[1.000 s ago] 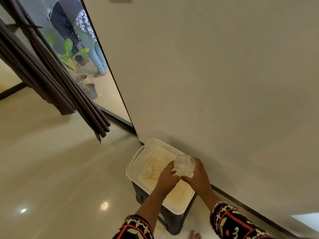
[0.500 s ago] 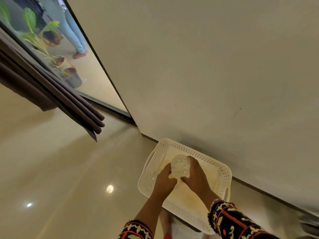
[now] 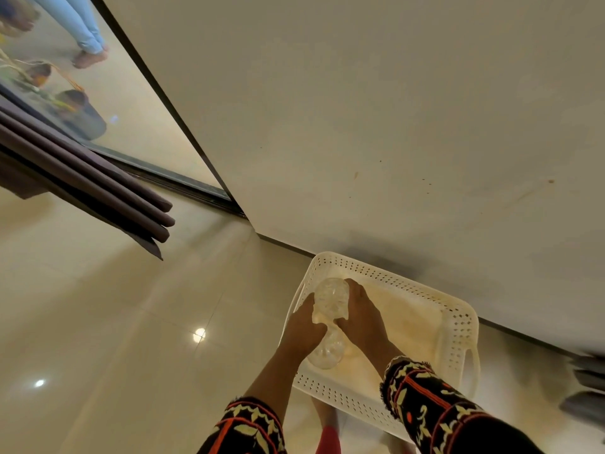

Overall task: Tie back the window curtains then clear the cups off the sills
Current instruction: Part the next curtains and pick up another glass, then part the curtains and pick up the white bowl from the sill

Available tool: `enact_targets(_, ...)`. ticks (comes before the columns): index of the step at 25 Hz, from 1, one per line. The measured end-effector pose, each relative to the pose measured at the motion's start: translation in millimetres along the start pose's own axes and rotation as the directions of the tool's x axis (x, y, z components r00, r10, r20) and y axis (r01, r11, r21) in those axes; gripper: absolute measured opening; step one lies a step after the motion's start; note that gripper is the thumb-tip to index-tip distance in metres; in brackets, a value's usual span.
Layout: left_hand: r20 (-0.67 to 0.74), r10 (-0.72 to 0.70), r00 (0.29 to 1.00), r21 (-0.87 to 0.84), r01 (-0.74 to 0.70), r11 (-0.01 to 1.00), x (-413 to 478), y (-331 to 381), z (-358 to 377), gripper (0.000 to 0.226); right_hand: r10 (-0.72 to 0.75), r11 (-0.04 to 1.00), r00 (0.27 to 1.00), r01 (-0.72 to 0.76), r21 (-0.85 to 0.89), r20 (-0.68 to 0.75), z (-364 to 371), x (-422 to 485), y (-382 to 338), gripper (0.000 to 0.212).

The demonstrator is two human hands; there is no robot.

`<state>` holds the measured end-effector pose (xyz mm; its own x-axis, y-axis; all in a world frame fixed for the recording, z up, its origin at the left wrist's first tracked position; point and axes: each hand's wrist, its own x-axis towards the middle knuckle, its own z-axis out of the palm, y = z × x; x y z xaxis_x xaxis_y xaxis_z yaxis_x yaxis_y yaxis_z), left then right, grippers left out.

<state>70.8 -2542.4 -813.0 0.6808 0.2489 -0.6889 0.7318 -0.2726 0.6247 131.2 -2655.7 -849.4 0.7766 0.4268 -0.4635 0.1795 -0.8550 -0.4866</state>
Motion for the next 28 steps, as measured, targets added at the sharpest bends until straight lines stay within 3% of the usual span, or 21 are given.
enact_targets(5,0.084,0.093,0.992,0.113,-0.103,0.988,14,-8,-3,0.027,0.034,0.999,0.999,-0.033,-0.015,0.025,14,9,2,0.076)
enact_targets(8,0.088,0.058,0.994,0.084,-0.065,0.994,18,-9,-5,0.025,0.040,0.999,0.998,-0.039,-0.021,0.043,14,13,1,0.074)
enact_targets(11,0.027,0.066,0.997,0.138,-0.069,0.988,13,-8,-2,0.054,0.057,0.994,0.998,-0.055,-0.099,0.019,8,5,0,0.076)
enact_targets(14,0.016,0.088,0.996,0.180,-0.090,0.979,-1,-3,5,0.069,0.062,0.979,0.997,-0.067,-0.190,-0.036,-1,-21,5,0.077)
enact_targets(17,-0.015,0.254,0.967,0.516,-0.210,0.831,-17,0,16,0.076,0.015,0.960,0.991,-0.051,-0.275,-0.132,-8,-60,19,0.085)
enact_targets(20,0.062,0.375,0.925,0.688,-0.312,0.655,-37,11,37,0.072,-0.039,0.938,0.985,-0.022,-0.347,-0.168,-16,-90,46,0.090)
enact_targets(24,0.183,0.408,0.894,0.775,-0.387,0.500,-66,25,80,0.068,-0.082,0.927,0.982,0.013,-0.375,-0.169,-33,-132,79,0.081)
enact_targets(28,0.253,0.398,0.882,0.813,-0.417,0.406,-109,41,145,0.066,-0.003,0.958,0.969,-0.069,-0.280,-0.247,-65,-207,116,0.072)
